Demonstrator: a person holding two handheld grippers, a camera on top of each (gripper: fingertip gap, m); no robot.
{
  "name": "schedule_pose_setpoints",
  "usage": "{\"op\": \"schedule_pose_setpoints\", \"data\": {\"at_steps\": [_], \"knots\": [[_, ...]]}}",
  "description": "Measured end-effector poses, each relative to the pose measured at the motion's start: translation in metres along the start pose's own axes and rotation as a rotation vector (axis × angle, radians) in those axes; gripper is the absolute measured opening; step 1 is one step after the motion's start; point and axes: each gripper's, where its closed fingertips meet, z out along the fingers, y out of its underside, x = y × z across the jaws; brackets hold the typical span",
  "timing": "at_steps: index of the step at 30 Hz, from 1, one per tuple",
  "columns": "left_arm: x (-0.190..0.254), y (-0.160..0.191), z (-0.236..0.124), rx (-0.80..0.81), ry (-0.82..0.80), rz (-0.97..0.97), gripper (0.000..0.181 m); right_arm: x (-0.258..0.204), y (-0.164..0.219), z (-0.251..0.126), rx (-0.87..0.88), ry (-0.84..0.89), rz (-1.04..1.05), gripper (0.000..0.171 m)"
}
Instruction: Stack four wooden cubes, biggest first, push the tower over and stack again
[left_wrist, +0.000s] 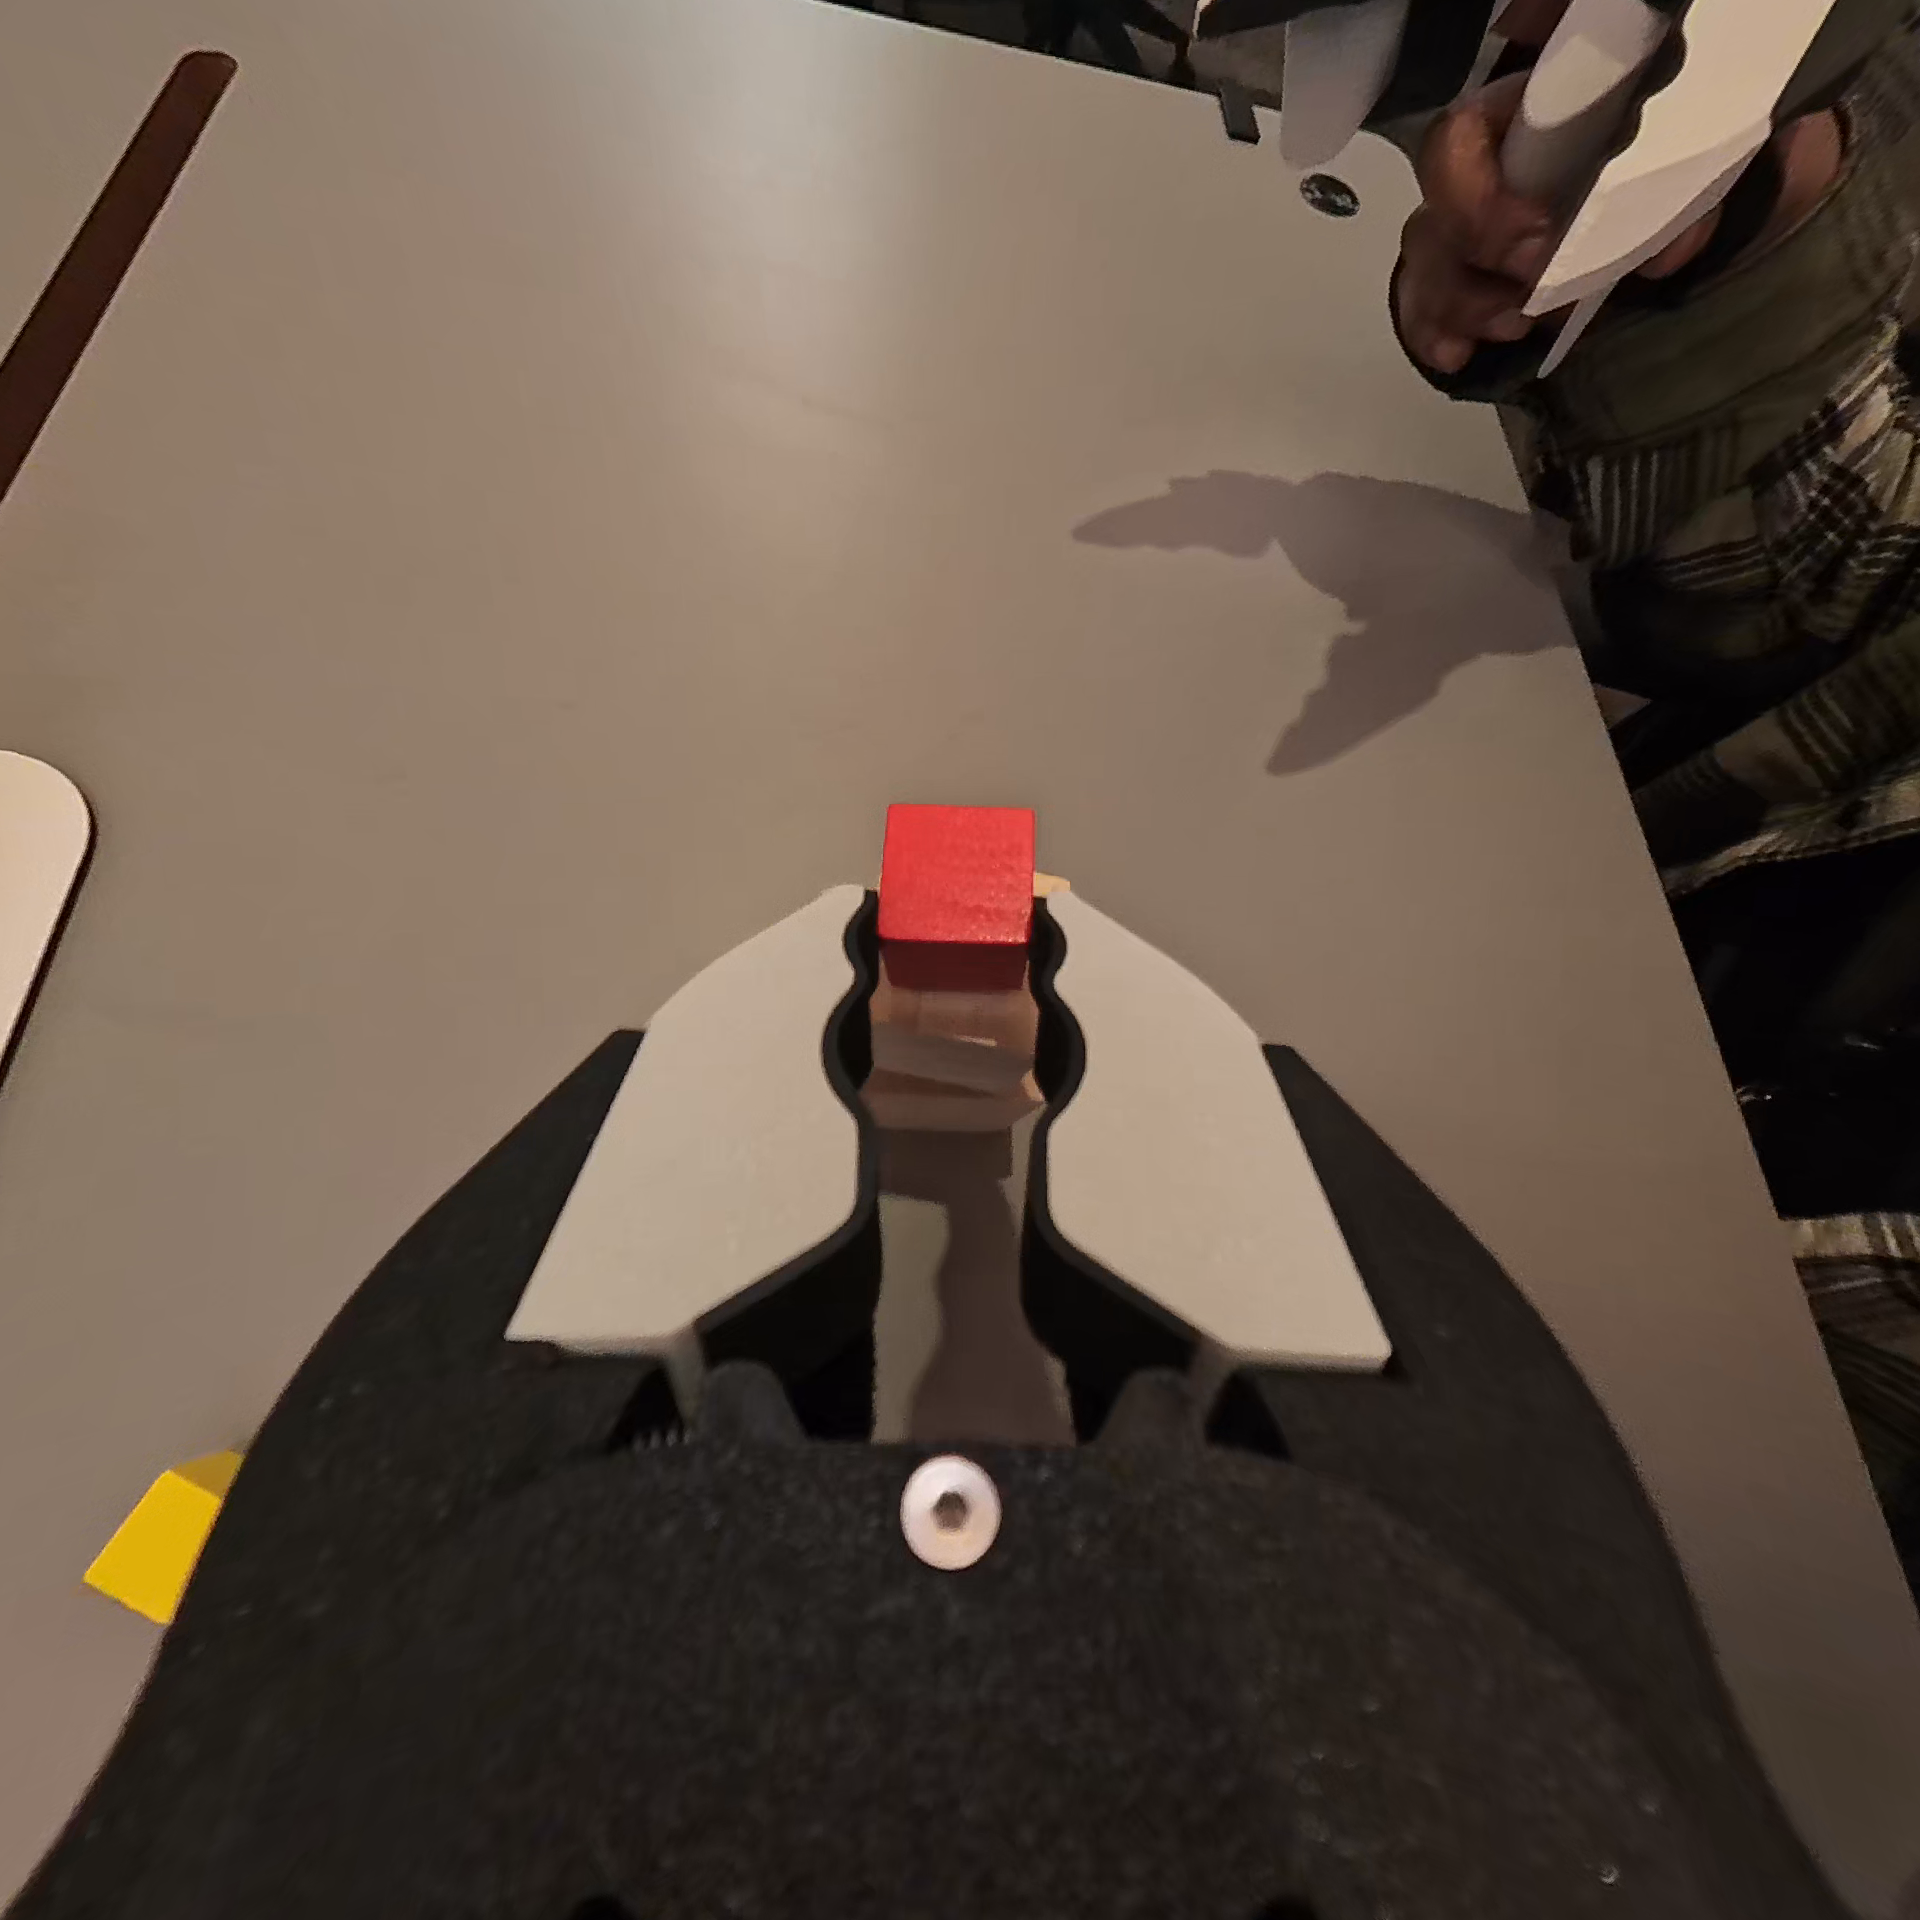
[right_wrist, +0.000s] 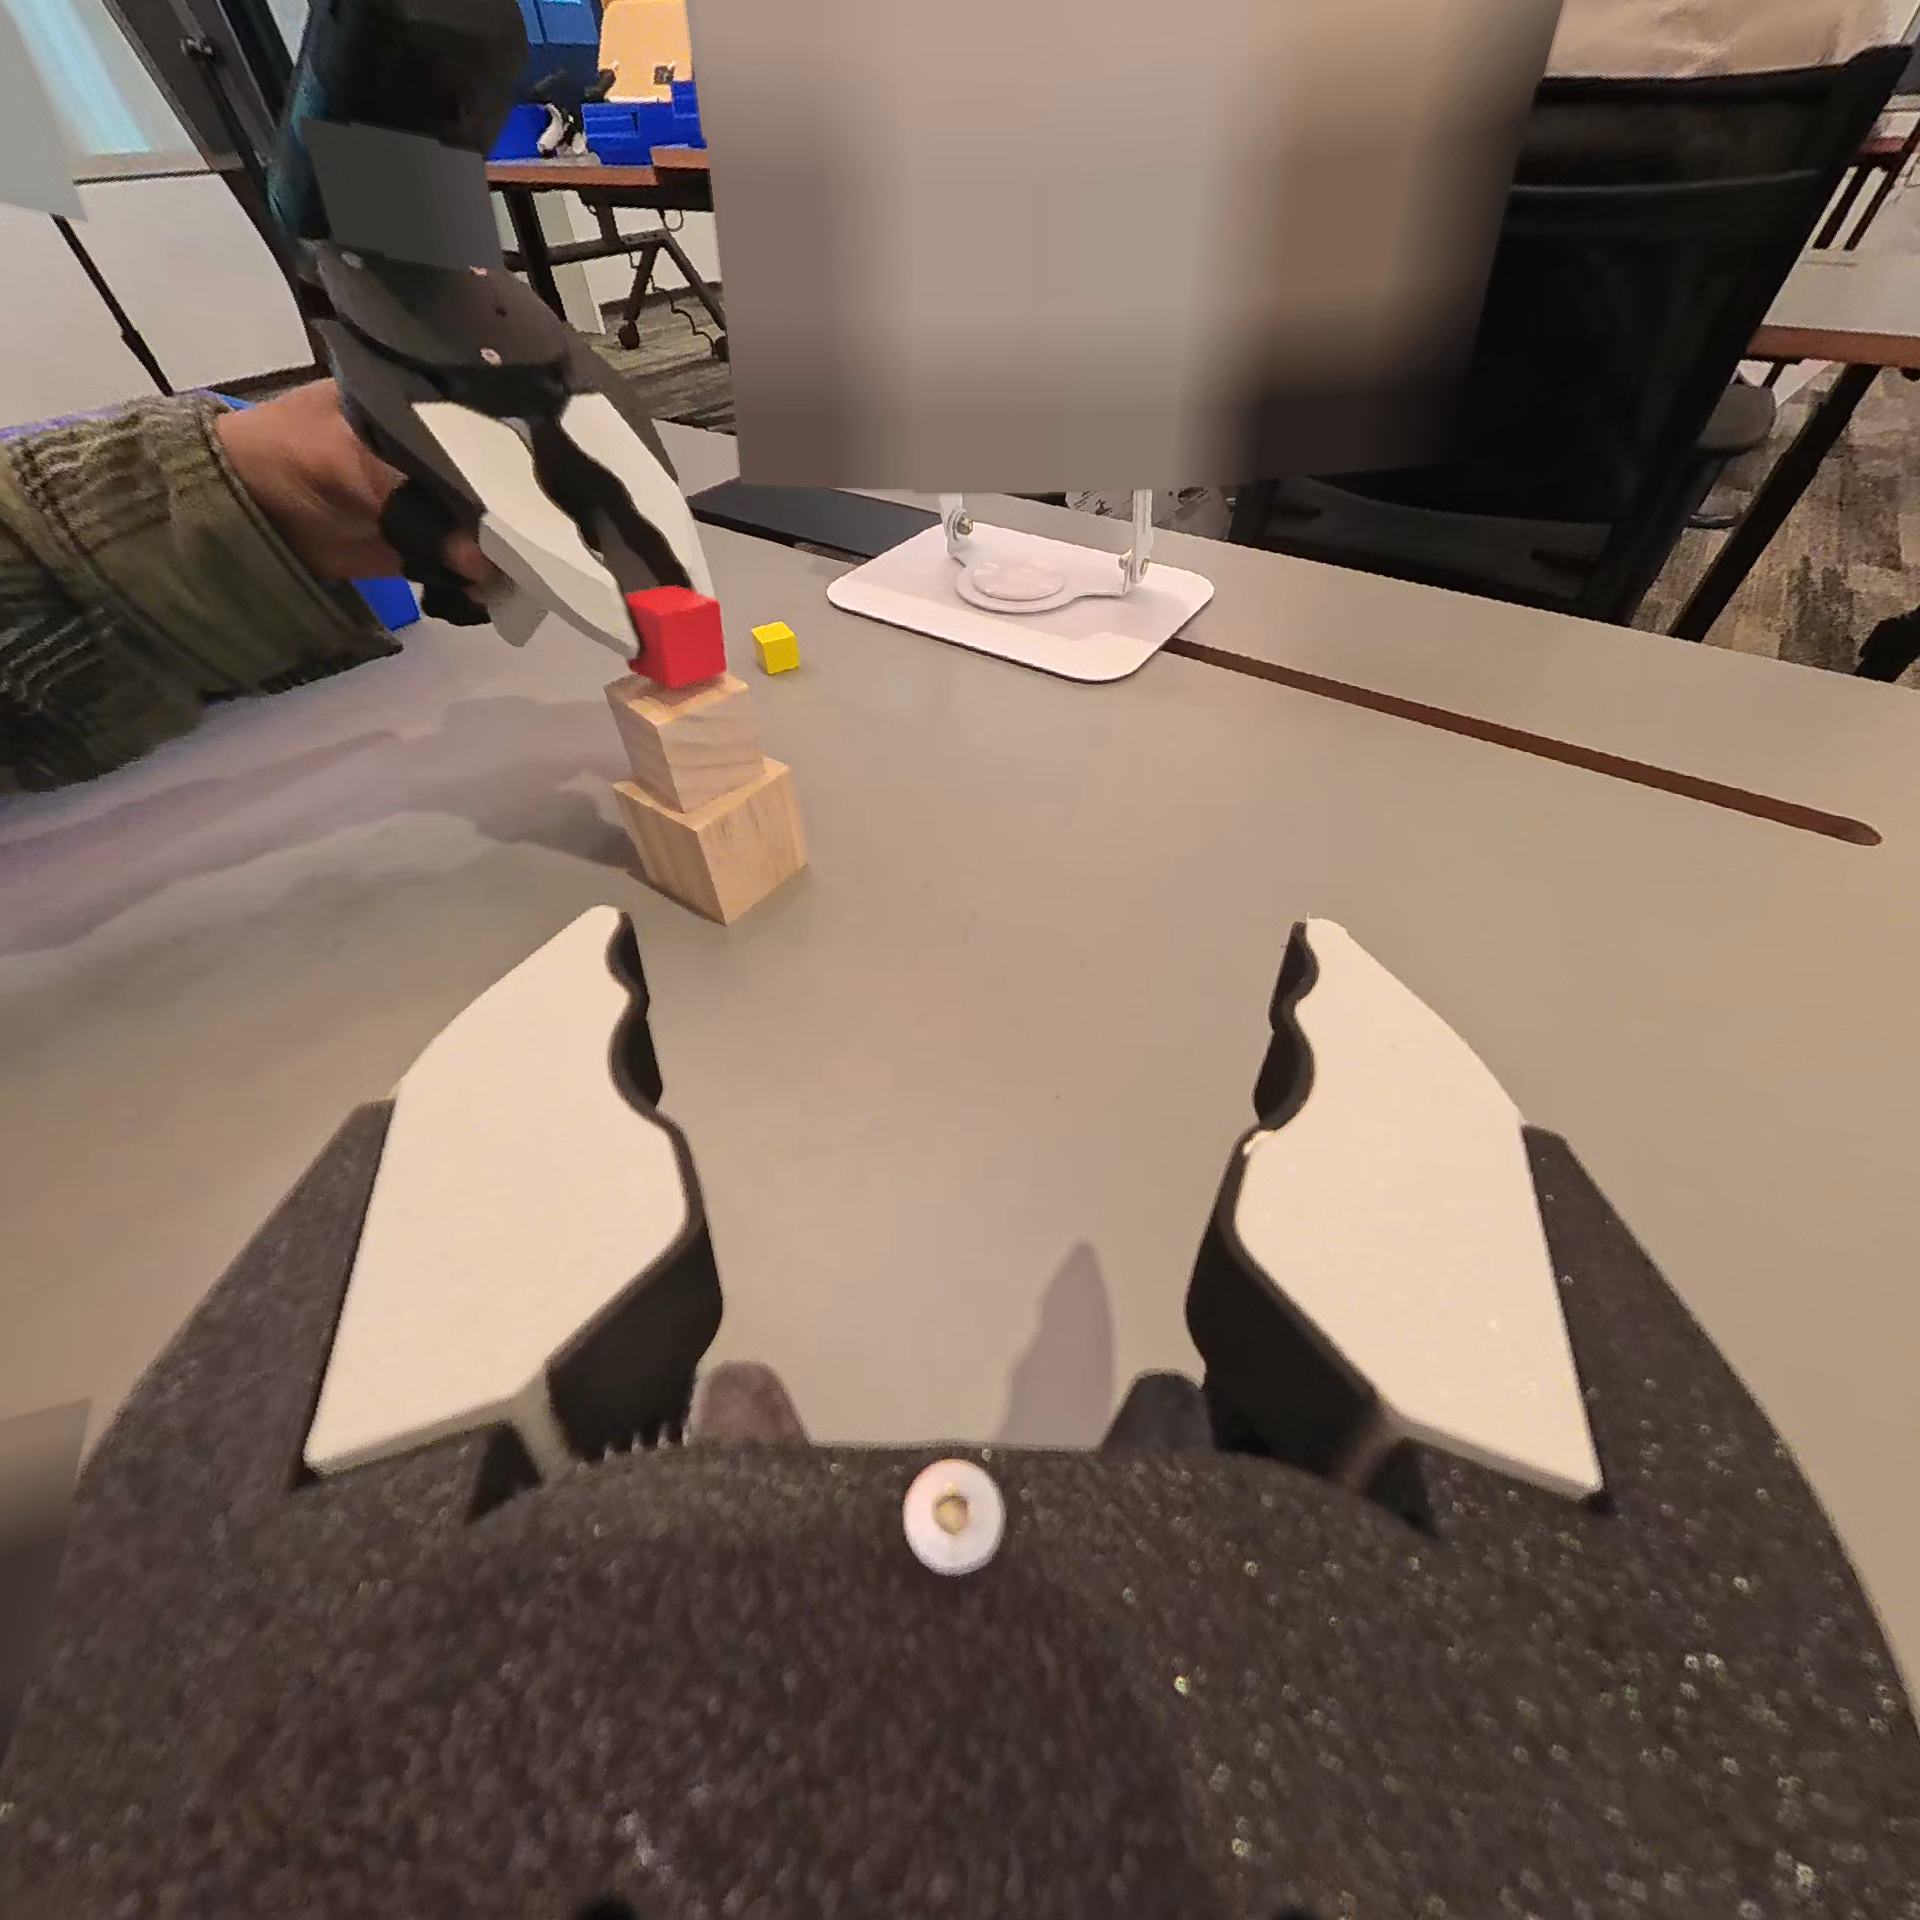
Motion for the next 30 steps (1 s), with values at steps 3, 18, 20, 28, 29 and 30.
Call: {"op": "schedule_pose_setpoints", "data": {"at_steps": [3, 18, 20, 28, 29, 30], "knots": [[0.0016, 0.0020, 0.0013, 0.009, 0.013, 0.010, 0.027, 0.0008, 0.0007, 0.0002, -0.001, 0.001, 0.001, 0.113], [0.0034, 0.0073, -0.0005, -0.036, 0.008, 0.070, 0.028, -0.0004, -0.0001, 0.0003, 0.004, -0.005, 0.000, 0.113], [0.0035, 0.0075, -0.0001, -0.047, 0.003, 0.074, 0.028, -0.0012, -0.0003, 0.0005, 0.004, -0.006, -0.001, 0.113], [0.0055, 0.0074, 0.0016, -0.059, 0.012, 0.076, 0.028, -0.0014, -0.0010, -0.0004, 0.007, -0.008, -0.001, 0.113], [0.0055, 0.0075, 0.0022, -0.061, 0.013, 0.076, 0.028, -0.0015, -0.0010, -0.0006, 0.006, -0.008, -0.002, 0.113], [0.0059, 0.0081, 0.0027, -0.065, 0.016, 0.078, 0.028, -0.0015, -0.0012, -0.0007, 0.006, -0.008, -0.003, 0.113]]}}
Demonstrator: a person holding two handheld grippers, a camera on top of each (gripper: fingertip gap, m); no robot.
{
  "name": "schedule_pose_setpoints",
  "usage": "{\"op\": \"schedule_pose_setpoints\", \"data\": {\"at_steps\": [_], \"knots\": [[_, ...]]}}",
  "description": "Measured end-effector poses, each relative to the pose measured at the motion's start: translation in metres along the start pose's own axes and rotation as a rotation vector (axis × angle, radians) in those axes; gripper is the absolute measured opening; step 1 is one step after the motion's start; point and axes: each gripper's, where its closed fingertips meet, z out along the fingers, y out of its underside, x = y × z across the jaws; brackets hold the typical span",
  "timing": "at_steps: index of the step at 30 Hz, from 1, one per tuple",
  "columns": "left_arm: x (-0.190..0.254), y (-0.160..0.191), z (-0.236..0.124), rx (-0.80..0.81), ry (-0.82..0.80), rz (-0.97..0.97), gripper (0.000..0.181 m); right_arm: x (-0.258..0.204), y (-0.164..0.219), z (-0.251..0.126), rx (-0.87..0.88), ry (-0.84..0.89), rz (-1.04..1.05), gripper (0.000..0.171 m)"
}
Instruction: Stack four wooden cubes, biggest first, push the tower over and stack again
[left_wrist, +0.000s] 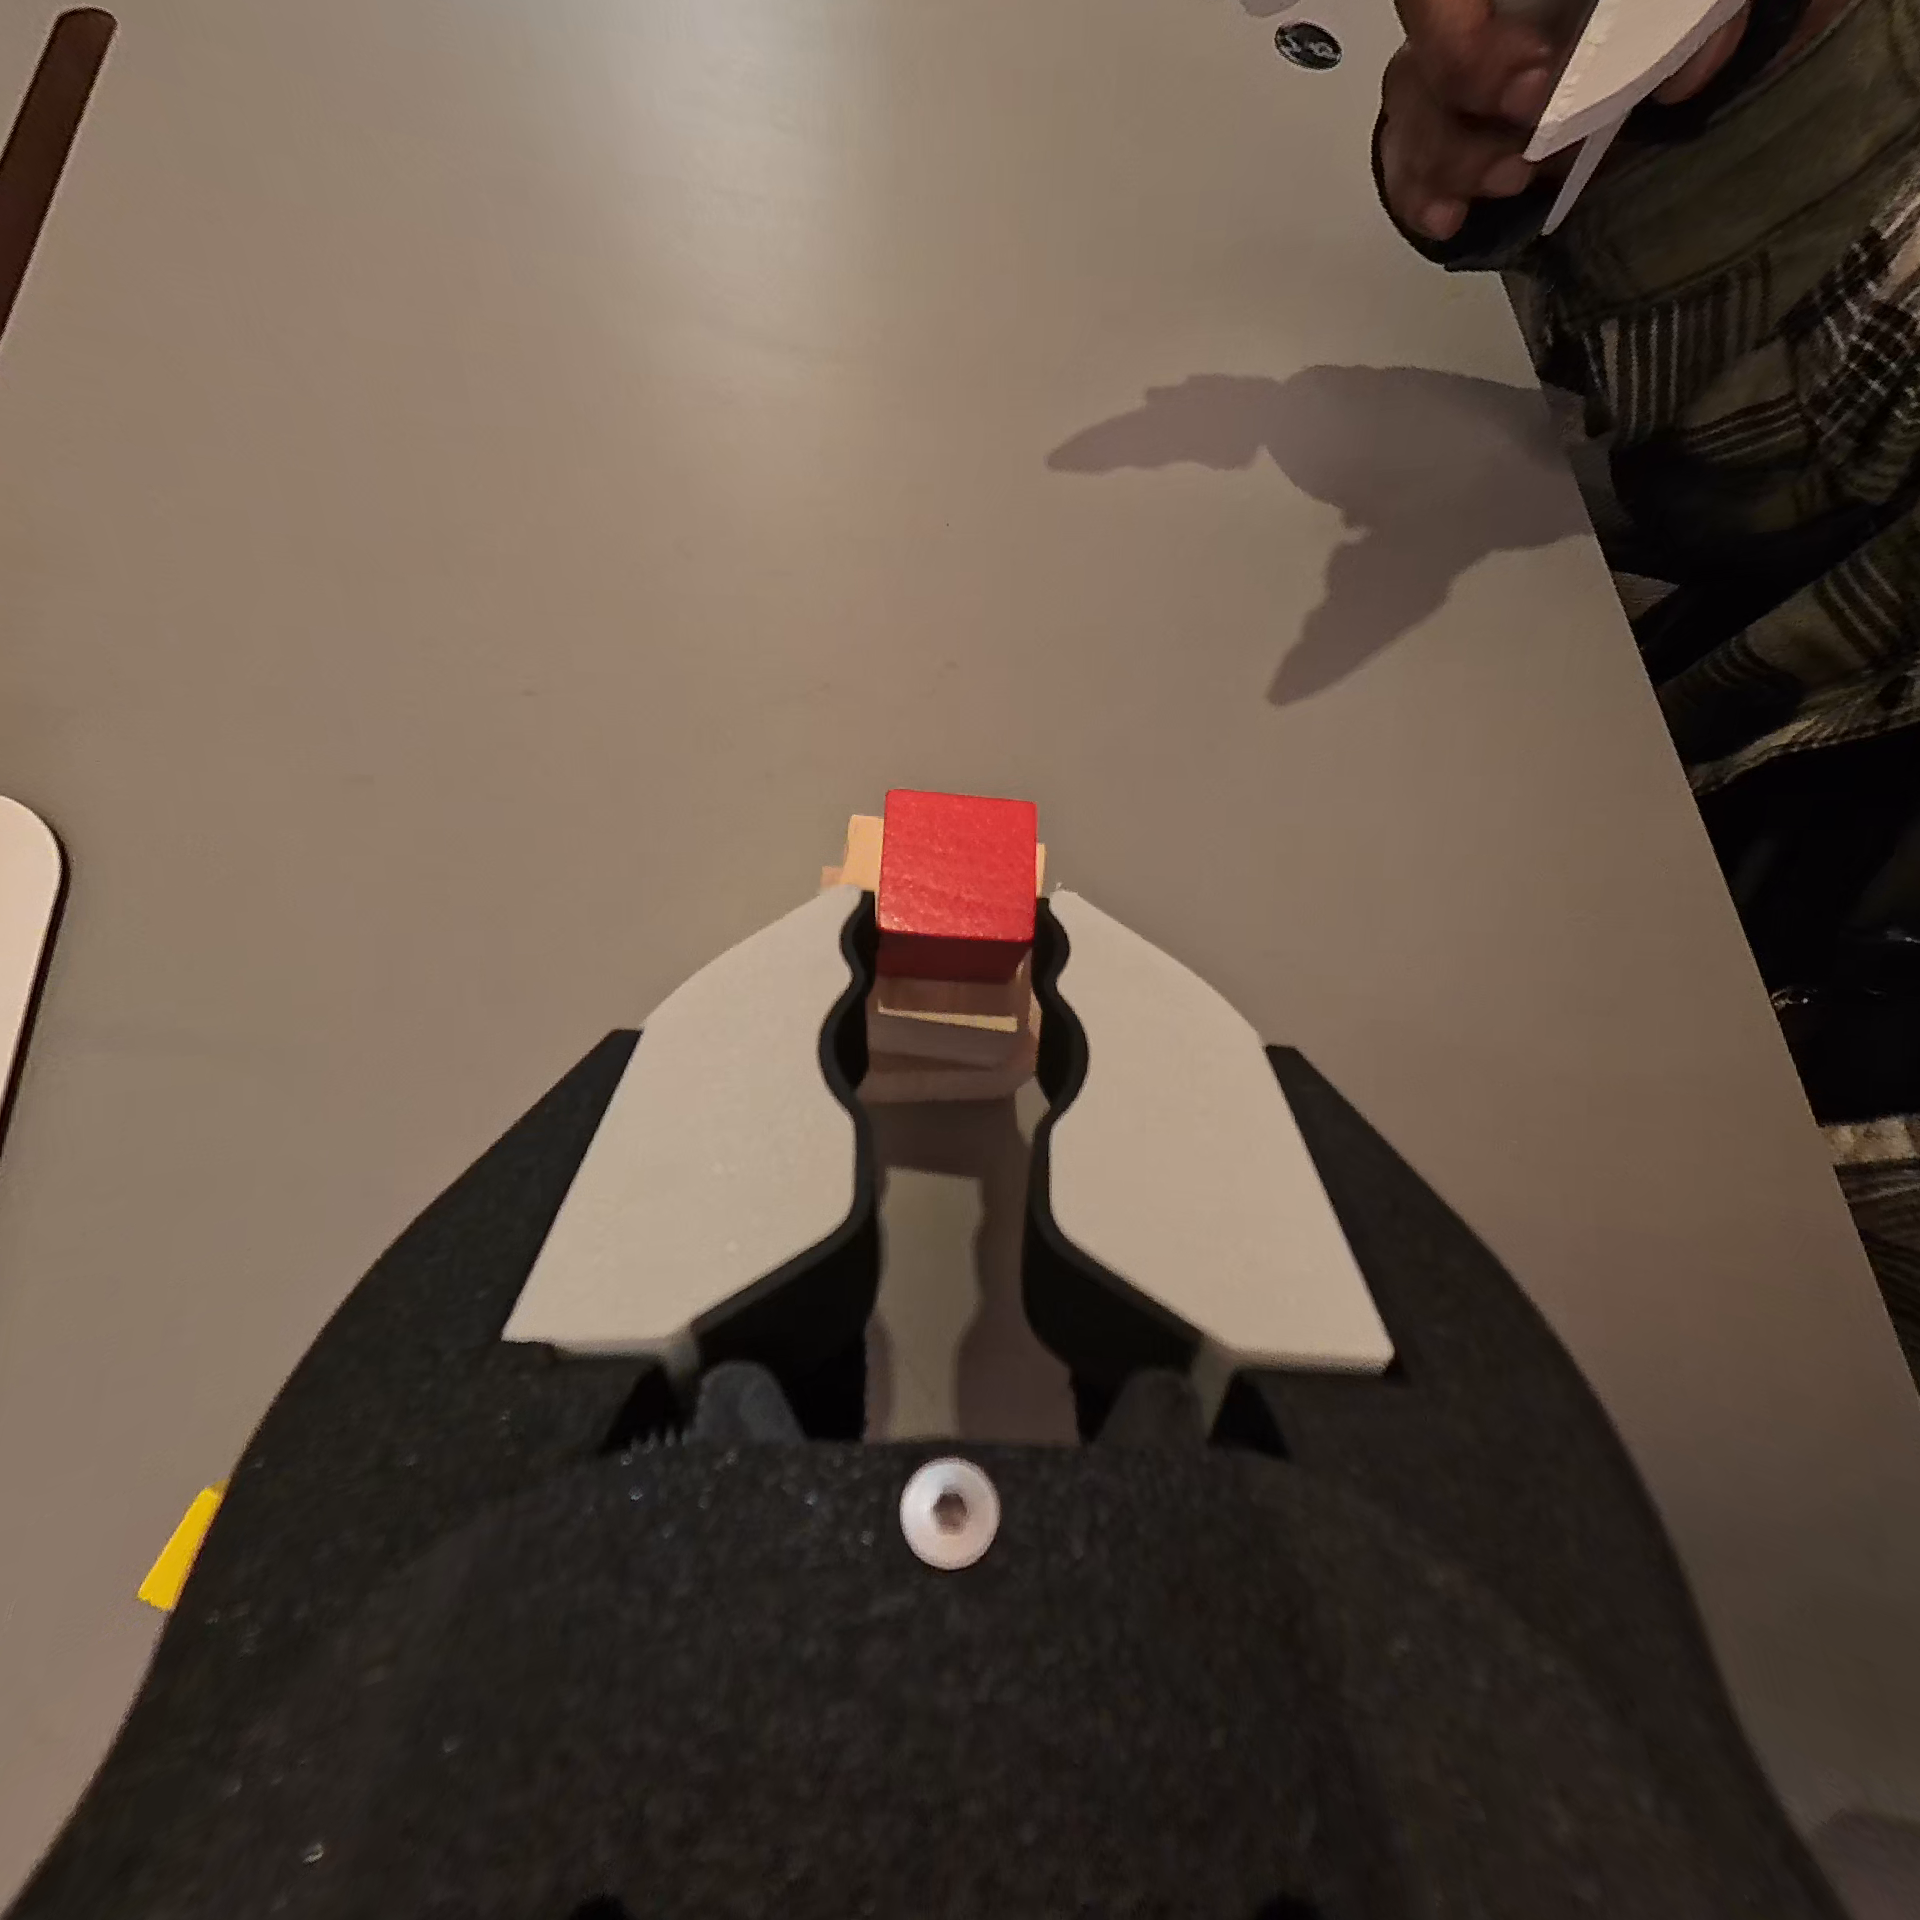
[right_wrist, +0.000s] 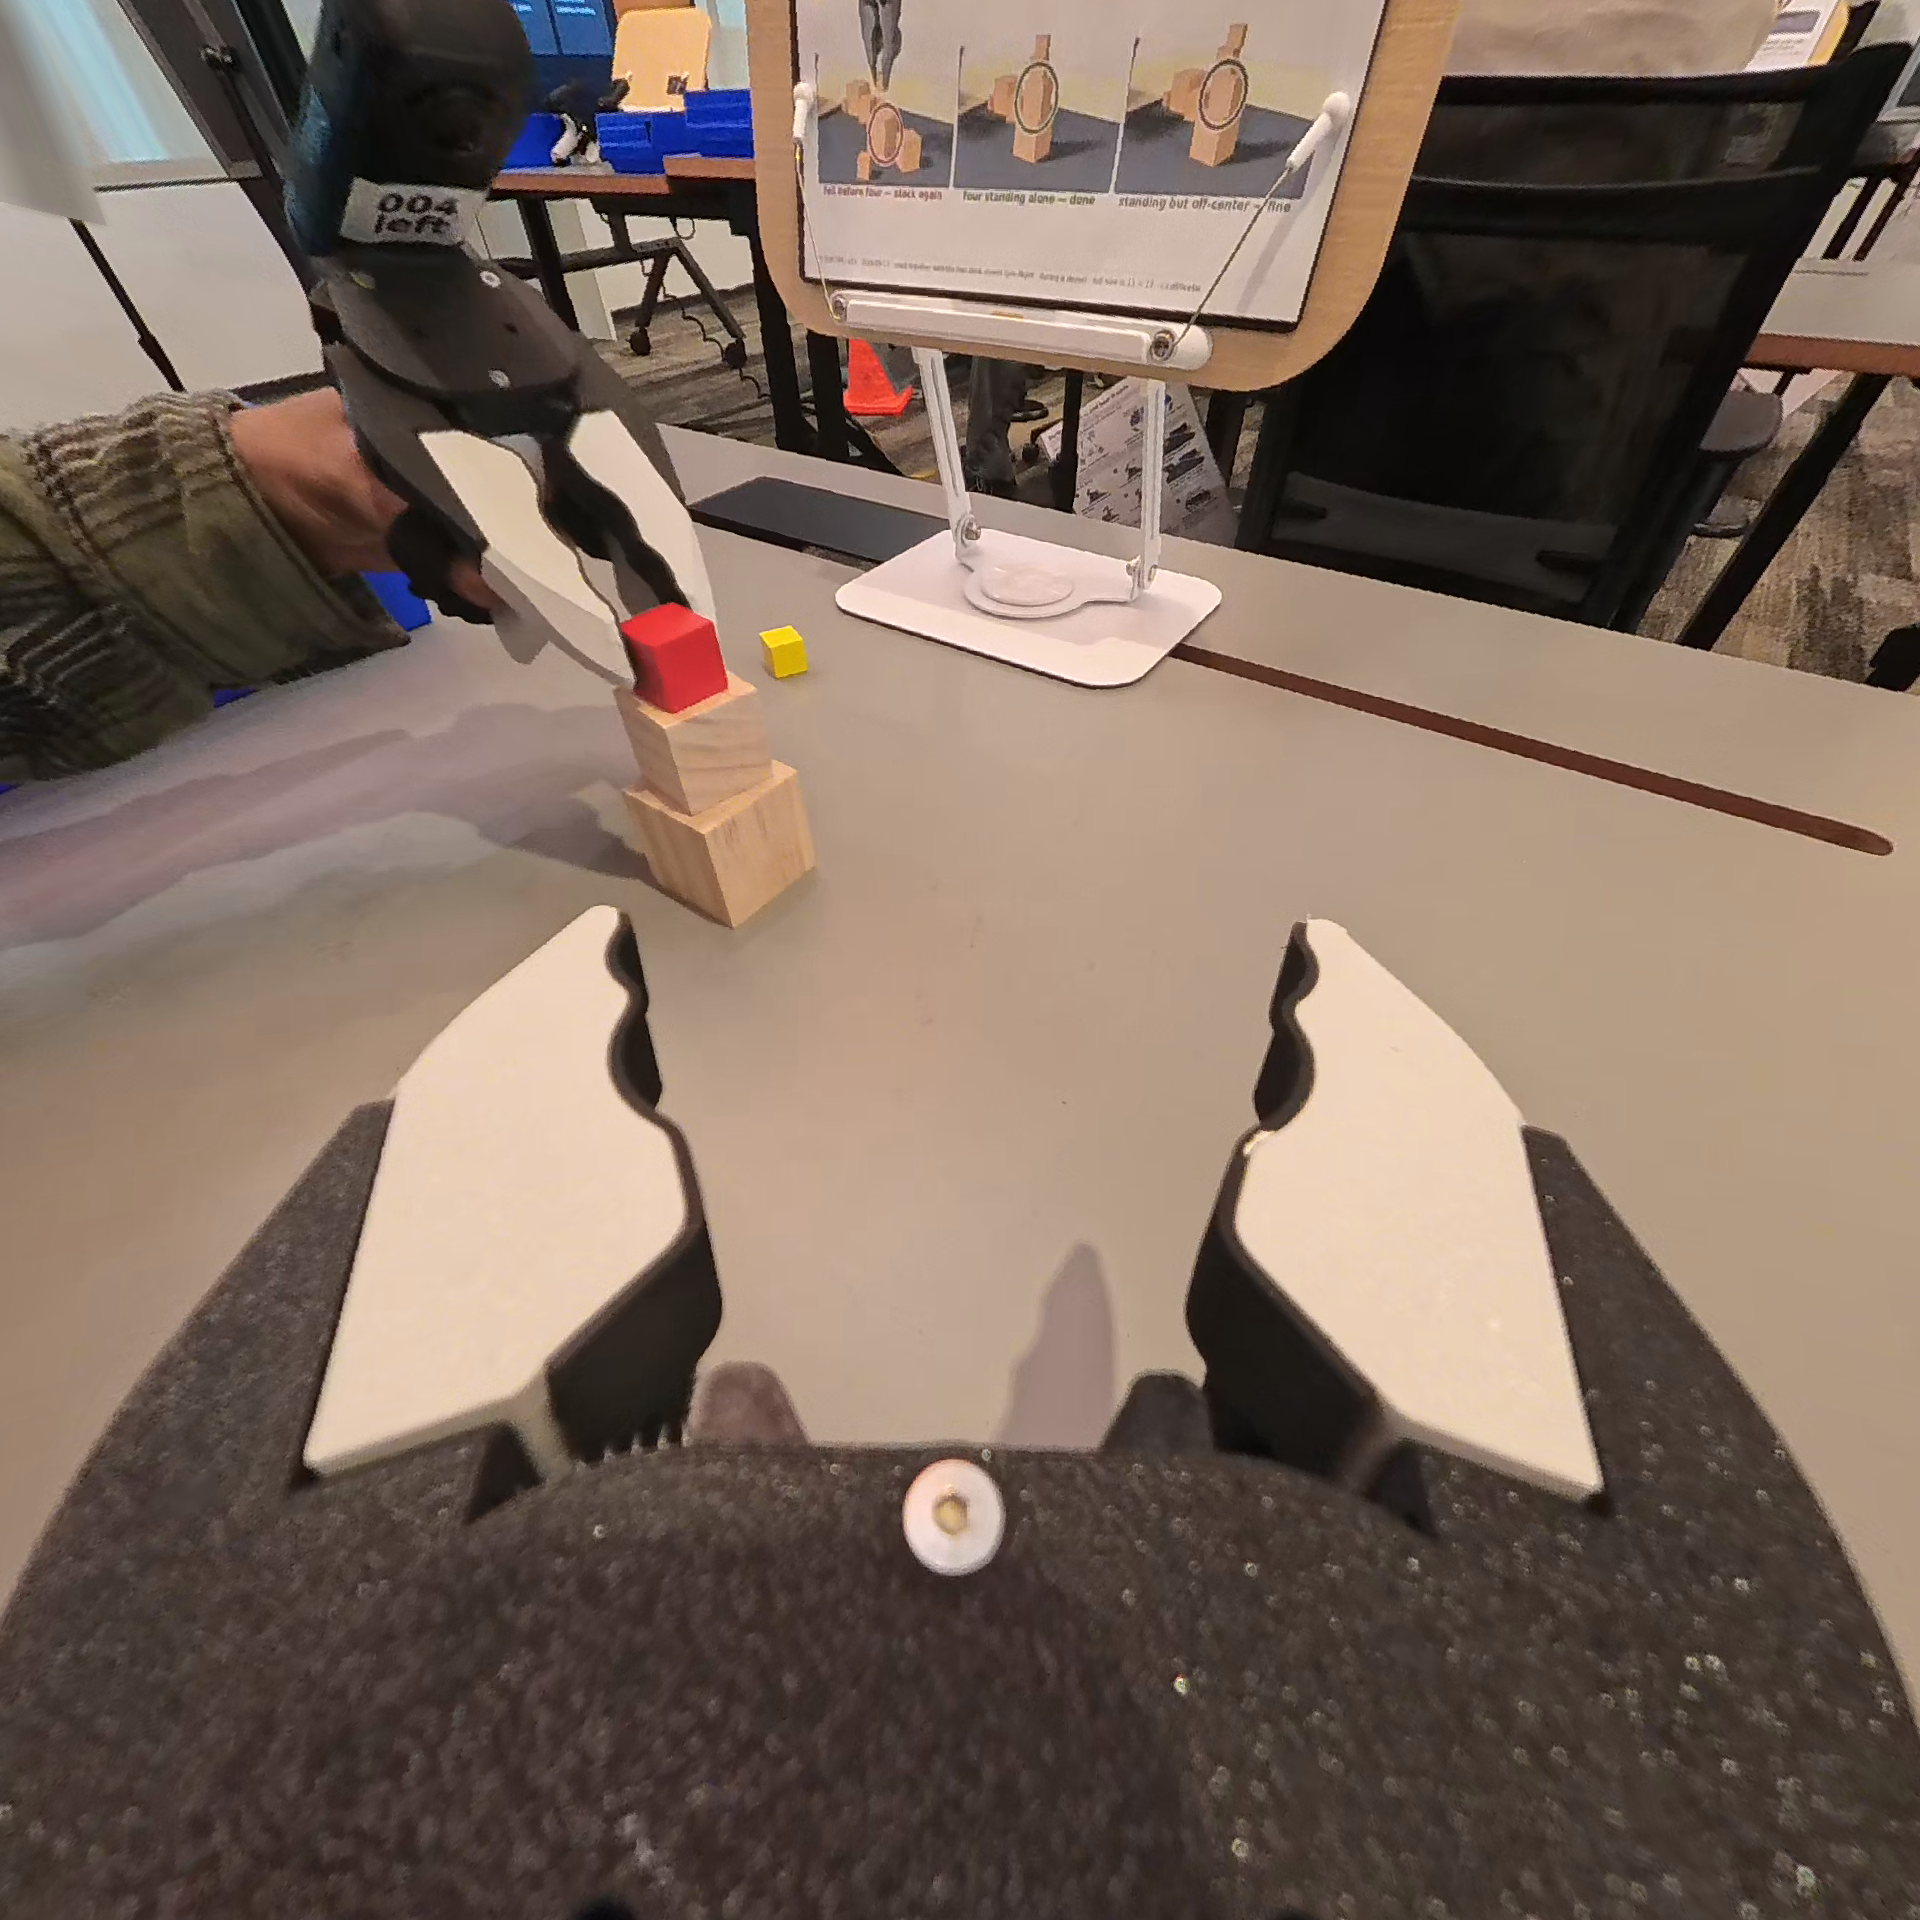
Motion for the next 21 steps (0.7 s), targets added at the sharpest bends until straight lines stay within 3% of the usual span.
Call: {"op": "schedule_pose_setpoints", "data": {"at_steps": [5, 12, 16, 21], "knots": [[0.000, 0.003, 0.001, -0.014, 0.009, -0.003, 0.029, 0.000, -0.001, -0.001, 0.003, 0.000, 0.000, 0.113], [-0.006, 0.004, -0.017, 0.011, -0.019, -0.020, 0.060, 0.000, -0.001, -0.001, 0.006, 0.001, 0.001, 0.114], [-0.048, 0.024, -0.057, 0.016, -0.208, -0.064, 0.070, 0.001, -0.003, -0.003, 0.012, 0.002, 0.000, 0.114], [-0.107, 0.070, -0.099, 0.059, -0.394, -0.194, 0.065, 0.002, -0.004, -0.005, 0.018, 0.007, -0.003, 0.114]]}}
